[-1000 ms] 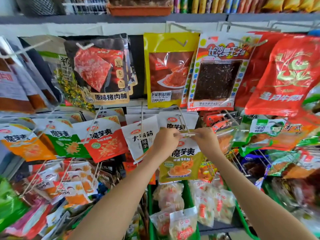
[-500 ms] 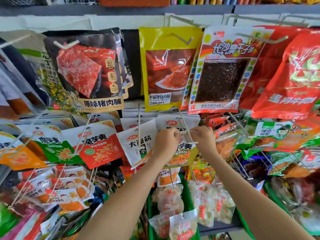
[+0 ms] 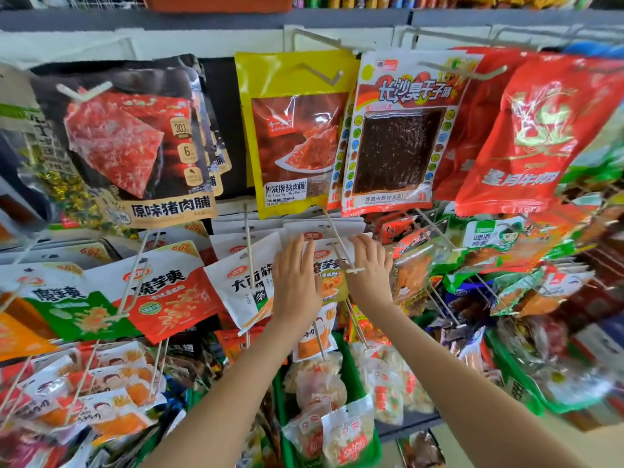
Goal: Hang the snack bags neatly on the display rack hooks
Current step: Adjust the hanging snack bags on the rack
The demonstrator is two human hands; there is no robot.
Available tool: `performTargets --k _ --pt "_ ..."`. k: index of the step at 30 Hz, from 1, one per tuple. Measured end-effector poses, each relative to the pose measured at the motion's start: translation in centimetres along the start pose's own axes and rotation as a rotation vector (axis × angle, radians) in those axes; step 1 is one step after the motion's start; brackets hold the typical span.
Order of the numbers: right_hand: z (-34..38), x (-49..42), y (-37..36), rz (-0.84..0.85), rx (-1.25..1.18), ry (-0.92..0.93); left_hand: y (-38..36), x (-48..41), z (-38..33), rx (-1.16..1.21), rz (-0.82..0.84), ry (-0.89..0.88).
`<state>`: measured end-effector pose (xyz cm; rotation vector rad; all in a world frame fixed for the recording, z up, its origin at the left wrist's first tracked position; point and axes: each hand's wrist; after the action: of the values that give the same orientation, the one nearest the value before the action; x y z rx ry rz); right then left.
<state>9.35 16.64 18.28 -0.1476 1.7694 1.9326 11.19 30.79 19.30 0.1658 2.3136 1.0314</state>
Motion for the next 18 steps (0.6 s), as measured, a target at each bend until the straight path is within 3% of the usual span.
performTargets --k 3,7,15,18 --pt "-0.4 2.7 0.3 0.083 -0.008 -0.022 -0.2 3.0 -0.3 0.088 0.086 -0.033" --pt "-2.8 7.0 -0.3 0.235 0.061 -0.002 -2.2 6.4 -0.8 0.188 0.397 0.042" --pt "-10.6 17.0 0.3 0.401 0.066 -0.234 -8.4 10.8 -5.8 0.270 0.739 0.013" --pt "-14.4 20.3 2.0 0.374 0.087 -0.355 -10.4 11.6 -8.5 0.268 0.798 -0.061"
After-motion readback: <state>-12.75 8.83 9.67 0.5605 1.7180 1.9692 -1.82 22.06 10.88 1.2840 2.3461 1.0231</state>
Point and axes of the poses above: each hand's wrist, its own x-axis away from the middle knuckle, its own y-axis out of the back of the hand, z = x × y, and after that the axes turned 15 degrees about x, right-handed
